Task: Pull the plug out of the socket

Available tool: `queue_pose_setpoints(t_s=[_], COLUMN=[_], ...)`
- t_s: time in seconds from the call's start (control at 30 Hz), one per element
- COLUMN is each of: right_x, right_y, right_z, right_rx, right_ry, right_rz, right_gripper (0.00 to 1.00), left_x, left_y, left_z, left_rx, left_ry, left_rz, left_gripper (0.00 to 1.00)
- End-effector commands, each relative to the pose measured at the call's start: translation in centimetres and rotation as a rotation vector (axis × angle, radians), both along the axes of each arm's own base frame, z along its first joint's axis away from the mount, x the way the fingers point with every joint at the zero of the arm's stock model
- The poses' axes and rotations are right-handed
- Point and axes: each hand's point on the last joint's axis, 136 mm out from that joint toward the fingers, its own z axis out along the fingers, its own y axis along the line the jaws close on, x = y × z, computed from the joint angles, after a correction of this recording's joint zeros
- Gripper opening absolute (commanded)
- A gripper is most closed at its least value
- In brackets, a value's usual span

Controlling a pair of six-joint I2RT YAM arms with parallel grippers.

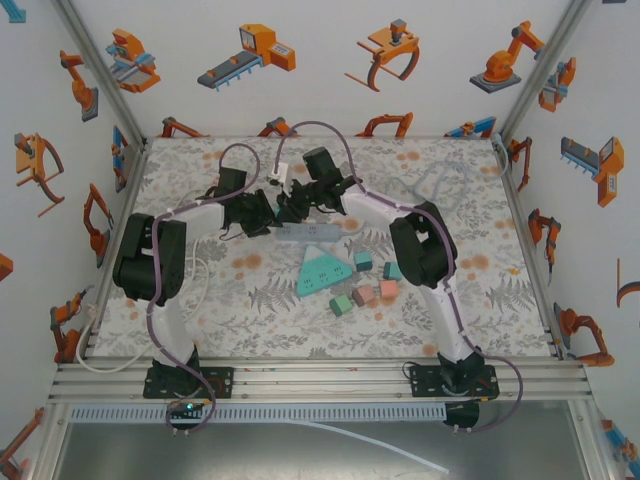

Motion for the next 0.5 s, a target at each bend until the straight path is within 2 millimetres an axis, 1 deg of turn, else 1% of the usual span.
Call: queue_pose_setpoints(t_s=[0.0, 0.07, 0.2, 0.3, 0.37, 0.47], right_x=[-2.0, -1.7, -1.3, -1.5, -1.5, -1.5], right_y=[2.0, 1.8, 0.6, -0.6, -1.4, -3.3], right_z=[4.6, 5.0, 6.9, 8.8, 10.6, 13.1], right_rx=[0.059, 0.056, 0.052, 0.062, 0.093, 0.156], right_ry=[-0.107, -0.121, -0.159, -0.172, -0.162, -0.119], right_rz=[0.087, 0.073, 0.02, -0.035, -0.1, -0.228], right_gripper=[0.0, 0.0, 0.0, 0.0, 0.0, 0.0], left_x=[-6.7, -6.7, -5.9, -5.0, -4.2, -2.8], left_y=[3.6, 3.4, 2.6, 1.5, 0.8, -0.2], left_z=[-9.0, -8.6, -6.3, -3.7, -1.7, 2.0], left_rx=[0.251, 0.238, 0.183, 0.124, 0.094, 0.045], left_ry=[0.281, 0.275, 0.214, 0.15, 0.104, 0.012], left_rz=[-0.011, -0.016, -0.023, -0.051, -0.069, -0.089], left_gripper=[0.45, 0.45, 0.45, 0.46, 0.47, 0.5])
